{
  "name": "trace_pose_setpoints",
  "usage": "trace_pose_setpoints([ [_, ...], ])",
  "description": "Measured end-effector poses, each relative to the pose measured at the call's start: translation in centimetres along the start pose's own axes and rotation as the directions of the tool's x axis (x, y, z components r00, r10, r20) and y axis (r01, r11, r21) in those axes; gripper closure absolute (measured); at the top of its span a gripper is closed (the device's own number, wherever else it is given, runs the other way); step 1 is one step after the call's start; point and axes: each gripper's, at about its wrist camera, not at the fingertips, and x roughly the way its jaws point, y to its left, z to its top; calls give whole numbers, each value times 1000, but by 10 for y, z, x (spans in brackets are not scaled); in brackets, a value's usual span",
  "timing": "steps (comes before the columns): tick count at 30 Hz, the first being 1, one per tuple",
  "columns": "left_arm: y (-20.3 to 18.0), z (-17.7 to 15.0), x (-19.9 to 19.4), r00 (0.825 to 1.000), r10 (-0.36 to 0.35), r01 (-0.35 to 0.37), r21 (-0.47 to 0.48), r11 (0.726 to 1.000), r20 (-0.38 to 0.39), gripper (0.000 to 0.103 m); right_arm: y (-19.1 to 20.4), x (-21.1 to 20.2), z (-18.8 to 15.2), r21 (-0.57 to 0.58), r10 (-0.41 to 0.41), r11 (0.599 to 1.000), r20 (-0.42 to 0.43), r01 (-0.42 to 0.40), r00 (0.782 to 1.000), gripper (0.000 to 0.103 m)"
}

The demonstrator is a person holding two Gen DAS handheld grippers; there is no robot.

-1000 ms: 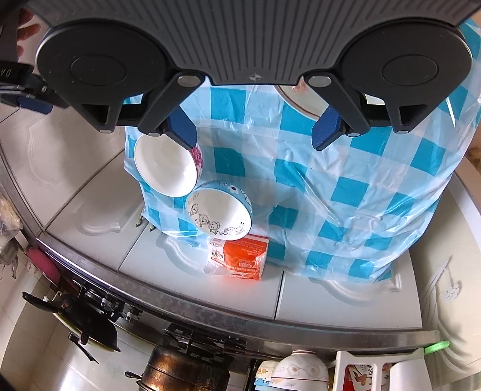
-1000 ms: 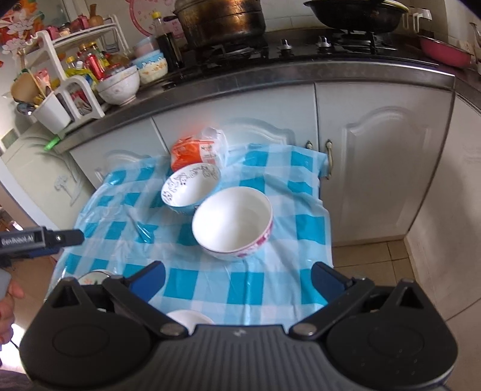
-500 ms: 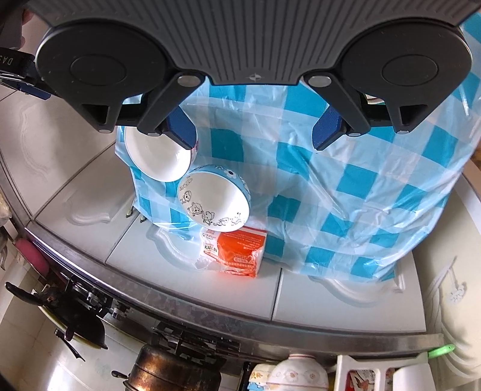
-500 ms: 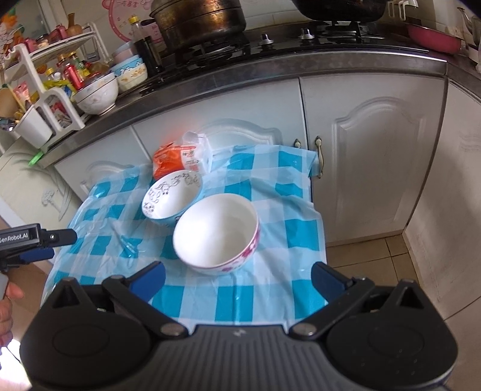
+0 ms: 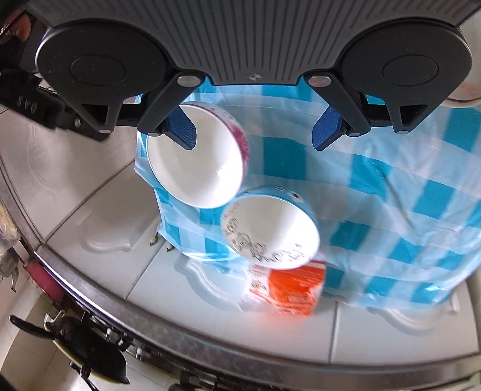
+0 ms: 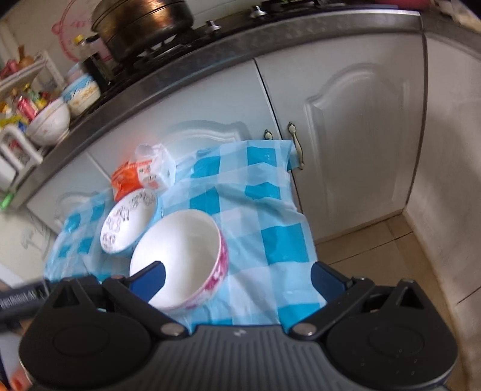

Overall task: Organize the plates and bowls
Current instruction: 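Move the left gripper to the rim of the pink-and-white bowl, then close the left gripper on the pink-and-white bowl rim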

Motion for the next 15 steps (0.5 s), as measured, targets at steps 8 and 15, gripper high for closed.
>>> trace_pose_setpoints([
  [8, -7, -4, 39, 1000, -11, 11, -13, 1000, -25, 10, -10, 39, 11, 120, 123, 985, 20, -125, 992, 9],
  [15, -8, -7, 61, 999, -21, 19, -32, 999, -49, 31, -3, 68, 10, 135, 184, 974, -14, -181, 983, 24],
])
